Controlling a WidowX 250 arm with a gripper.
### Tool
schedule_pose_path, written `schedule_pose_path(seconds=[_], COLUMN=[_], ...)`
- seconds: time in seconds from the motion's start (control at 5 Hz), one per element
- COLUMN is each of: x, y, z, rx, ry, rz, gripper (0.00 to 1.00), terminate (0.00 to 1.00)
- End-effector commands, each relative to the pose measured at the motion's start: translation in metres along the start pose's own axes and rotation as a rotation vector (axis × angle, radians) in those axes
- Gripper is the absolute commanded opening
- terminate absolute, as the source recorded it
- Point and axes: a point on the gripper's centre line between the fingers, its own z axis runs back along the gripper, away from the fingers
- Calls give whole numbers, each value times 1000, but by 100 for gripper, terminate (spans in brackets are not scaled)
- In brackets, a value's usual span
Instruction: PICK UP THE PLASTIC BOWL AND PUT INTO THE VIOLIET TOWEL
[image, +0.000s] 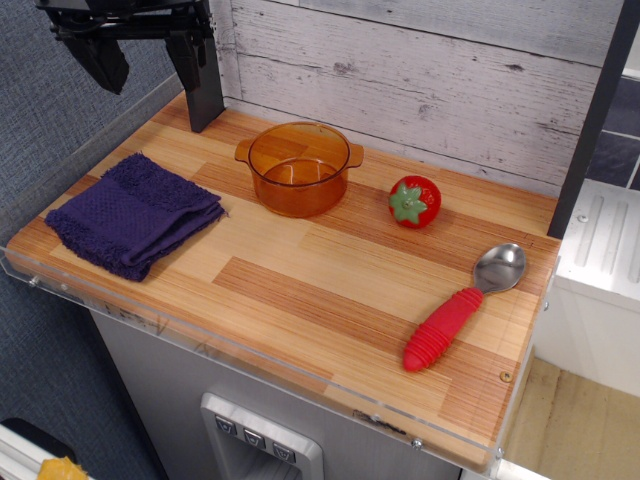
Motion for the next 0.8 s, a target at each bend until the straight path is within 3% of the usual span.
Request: schedule_pose_path(seconds=[0.0, 0.2, 0.4, 0.6], x=[0, -2, -3, -3], y=[0, -21, -38, -55], z=[0, -15, -24, -42], rx=[0, 8, 68, 123], ry=[0, 40, 57, 76], rz=[0, 263, 511, 639], gripper=[100, 100, 100, 100], terminate=[0, 0, 0, 0])
